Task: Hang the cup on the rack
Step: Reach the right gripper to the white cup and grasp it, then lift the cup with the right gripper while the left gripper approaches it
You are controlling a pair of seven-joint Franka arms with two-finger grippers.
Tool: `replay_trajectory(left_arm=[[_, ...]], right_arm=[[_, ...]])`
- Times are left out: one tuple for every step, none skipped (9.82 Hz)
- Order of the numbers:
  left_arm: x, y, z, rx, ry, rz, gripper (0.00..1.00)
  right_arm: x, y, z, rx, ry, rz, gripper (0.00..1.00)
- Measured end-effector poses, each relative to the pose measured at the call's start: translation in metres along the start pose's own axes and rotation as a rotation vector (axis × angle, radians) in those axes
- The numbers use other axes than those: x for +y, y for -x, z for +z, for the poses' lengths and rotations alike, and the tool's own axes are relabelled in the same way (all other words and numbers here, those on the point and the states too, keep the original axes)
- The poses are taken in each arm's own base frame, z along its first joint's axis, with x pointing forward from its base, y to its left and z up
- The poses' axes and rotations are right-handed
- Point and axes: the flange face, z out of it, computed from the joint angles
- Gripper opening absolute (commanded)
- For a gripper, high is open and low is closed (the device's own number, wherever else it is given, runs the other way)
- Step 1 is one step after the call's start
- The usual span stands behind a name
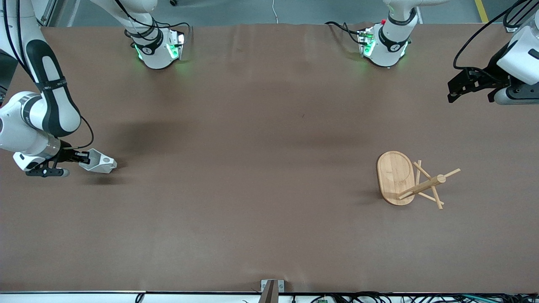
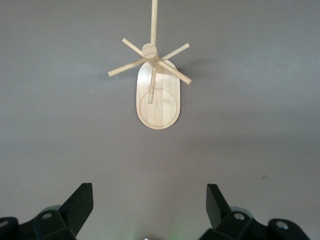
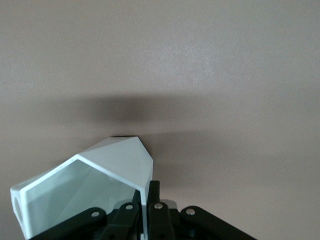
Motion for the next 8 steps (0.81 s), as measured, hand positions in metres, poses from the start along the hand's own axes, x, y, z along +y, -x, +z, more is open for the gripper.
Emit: replay_trajectory(left_arm=[[0.0,0.0,0.0,0.0,0.0,0.0,1.0],[0.0,0.0,0.0,0.0,0.0,-0.001,1.0],[0.0,0.0,0.0,0.001,0.0,0.0,1.0],[0.0,-0.001,0.0,0.005,0.001,0.0,1.0],[0.0,-0.001,-0.001,0.013,0.001,0.001,1.0],[0.001,-0.002,-0.001,0.019,0.002,0.002,1.0],[0.003,-0.002,-0.002,0.021,0.002,0.005,1.0],[0.006,-0.002,-0.002,0.021,0.002,0.011,1.0]], right_arm=[[-0.001,-0.005,-0.011,0.019,0.004,-0.004,0.0],[-0.005,-0.01,-0.029,0.029,0.004,-0.013,0.0],[-0.016,-0.017,-0.055,0.034,-0.006,-0.028,0.0],[-0.033,-0.023,-0.084,0.04,-0.049,-0.027,0.0],[-0.054,-0.027,-0.11,0.048,-0.113,-0.025,0.0],[-0.081,-0.033,-0.135,0.058,-0.166,-0.044,0.0],[-0.11,-0.037,-0.157,0.063,-0.214,-0.072,0.0],[-0.138,-0.04,-0.175,0.063,-0.28,-0.09,0.0]])
